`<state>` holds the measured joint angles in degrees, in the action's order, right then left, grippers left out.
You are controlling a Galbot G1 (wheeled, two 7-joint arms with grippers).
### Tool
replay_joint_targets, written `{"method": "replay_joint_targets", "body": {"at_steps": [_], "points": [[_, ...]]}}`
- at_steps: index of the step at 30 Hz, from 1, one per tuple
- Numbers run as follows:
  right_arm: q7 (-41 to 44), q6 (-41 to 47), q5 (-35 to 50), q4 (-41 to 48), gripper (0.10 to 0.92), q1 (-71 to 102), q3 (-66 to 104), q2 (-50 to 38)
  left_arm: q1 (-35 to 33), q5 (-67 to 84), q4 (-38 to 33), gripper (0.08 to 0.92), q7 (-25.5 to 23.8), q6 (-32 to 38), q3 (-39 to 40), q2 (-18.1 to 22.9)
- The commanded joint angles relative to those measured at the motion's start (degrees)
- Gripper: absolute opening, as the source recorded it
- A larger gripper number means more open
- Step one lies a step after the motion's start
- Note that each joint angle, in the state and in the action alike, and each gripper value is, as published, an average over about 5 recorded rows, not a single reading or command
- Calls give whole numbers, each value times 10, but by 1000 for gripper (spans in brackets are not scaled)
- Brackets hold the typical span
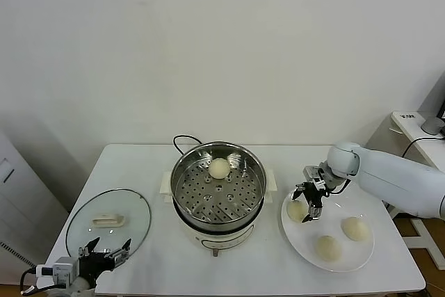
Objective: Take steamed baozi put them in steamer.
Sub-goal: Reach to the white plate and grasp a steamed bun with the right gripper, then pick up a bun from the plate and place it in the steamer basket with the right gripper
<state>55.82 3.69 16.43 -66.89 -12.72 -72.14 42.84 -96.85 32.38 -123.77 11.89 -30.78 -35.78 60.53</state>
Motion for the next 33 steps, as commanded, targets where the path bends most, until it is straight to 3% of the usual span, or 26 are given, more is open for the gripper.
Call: {"method": "replay_joint_targets", "body": {"at_steps": [1, 10, 23, 33], "points": [[-12, 3, -15, 9, 624, 26, 24, 3, -1, -1, -1, 823, 0, 0, 0, 1], [-1, 4, -10, -8, 411, 3, 11, -16, -4, -1, -3, 823, 0, 1, -1, 2], [65, 35, 142, -129, 399, -303, -133, -76, -8, -2, -8, 823, 3, -2, -3, -1], [30, 120, 299, -225, 399, -438, -178, -51, -9, -3, -12, 823, 3, -2, -1, 0]]}}
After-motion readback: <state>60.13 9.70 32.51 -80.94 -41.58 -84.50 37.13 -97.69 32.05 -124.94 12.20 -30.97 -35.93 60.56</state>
